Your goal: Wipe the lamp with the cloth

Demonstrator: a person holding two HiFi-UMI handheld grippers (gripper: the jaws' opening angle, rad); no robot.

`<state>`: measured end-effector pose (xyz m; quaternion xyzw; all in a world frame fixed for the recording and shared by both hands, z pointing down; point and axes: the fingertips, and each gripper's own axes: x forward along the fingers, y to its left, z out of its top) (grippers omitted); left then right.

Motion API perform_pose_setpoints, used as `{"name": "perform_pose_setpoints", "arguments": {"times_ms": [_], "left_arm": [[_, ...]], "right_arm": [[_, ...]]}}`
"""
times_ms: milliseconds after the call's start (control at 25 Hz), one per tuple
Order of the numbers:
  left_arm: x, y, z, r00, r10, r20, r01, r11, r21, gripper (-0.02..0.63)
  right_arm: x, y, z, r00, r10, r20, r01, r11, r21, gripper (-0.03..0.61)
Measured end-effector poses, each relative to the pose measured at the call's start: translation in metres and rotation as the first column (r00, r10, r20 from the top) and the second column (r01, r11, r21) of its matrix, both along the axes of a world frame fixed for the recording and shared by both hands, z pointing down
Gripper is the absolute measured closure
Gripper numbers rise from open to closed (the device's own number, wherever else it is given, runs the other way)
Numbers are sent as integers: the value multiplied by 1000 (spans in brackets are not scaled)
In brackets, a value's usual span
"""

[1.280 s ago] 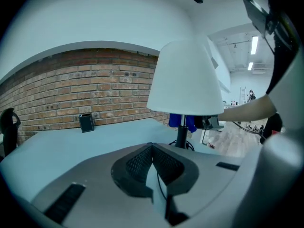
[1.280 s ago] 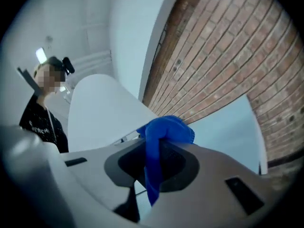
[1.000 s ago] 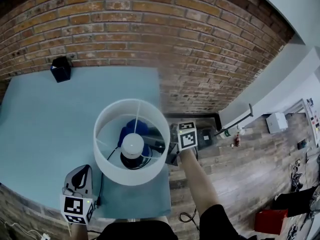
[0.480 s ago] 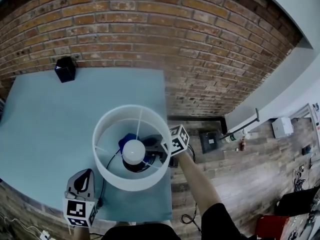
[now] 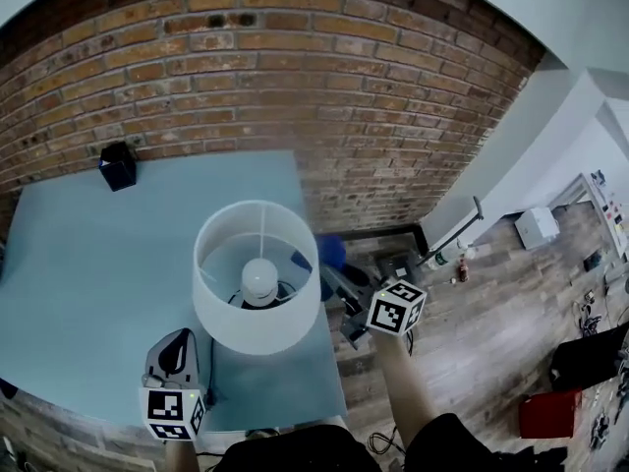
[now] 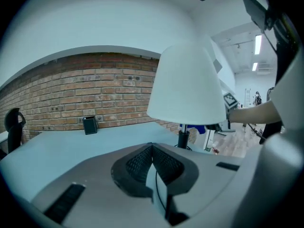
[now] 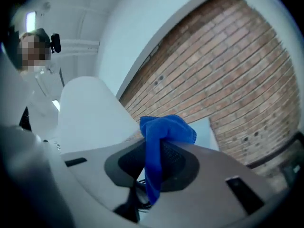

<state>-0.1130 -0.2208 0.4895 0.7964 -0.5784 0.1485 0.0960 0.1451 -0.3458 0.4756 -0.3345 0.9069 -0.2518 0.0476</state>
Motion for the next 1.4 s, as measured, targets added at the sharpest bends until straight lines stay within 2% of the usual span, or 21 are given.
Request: {"name": "perform_pose_setpoints", "arguments": {"times_ms": [80,280,480,680,960,1080,1280,1400], "left_arm": [[4,7,-7,1000,22,-16,-21,1000,21,604],[20,22,-25,995,97,-35,-94,993,75,604],[33,42,-26,986,163,-32,-160,983,86,604],[33,56,-23,983,182,-30,-179,981,82,604],[30,71,-17,982,185,-38,-182,981,73,604],[29,75,-18,982,187,-38,-183,980,78,604],[29,79,-16,980,193,-38,-190,979,72,604],[33,81,-15,978,204,-44,-201,977,67,604]], "right_arm": [[22,32,-19,993,111,-41,-109,993,54,517],[38,112,-46,963,262,-70,-249,956,158,517],[13,176,-37,923,353,-154,-315,922,226,517],[4,207,-19,858,438,-268,-373,890,261,517],[-5,218,-25,857,440,-270,-362,885,292,517],[-6,222,-23,865,438,-244,-372,887,274,518],[-10,229,-17,843,442,-307,-363,888,282,517],[-10,233,-18,851,435,-293,-359,891,278,517]]}}
